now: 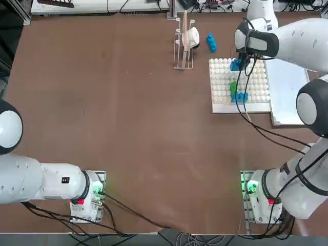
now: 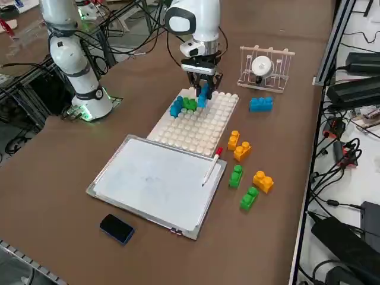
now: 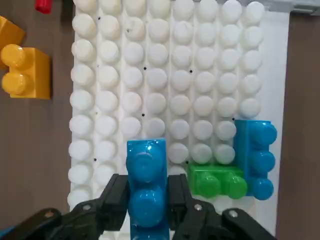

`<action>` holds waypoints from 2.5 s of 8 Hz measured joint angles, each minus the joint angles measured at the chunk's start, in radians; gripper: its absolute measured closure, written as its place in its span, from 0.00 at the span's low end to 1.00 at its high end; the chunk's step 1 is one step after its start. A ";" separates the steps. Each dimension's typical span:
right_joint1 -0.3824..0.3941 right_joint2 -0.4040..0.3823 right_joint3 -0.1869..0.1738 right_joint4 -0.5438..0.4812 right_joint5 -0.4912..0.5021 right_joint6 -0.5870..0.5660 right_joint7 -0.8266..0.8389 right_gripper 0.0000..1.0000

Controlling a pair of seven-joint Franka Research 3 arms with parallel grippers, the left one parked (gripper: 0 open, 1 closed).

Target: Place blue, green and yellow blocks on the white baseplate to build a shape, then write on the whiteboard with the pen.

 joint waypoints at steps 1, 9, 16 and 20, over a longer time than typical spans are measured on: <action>-0.033 0.002 0.036 -0.015 0.000 0.032 0.010 0.58; -0.144 0.003 0.129 -0.095 -0.007 0.105 0.154 0.58; -0.144 0.001 0.143 -0.124 -0.091 0.106 0.257 0.58; -0.144 -0.001 0.159 -0.130 -0.117 0.125 0.257 0.58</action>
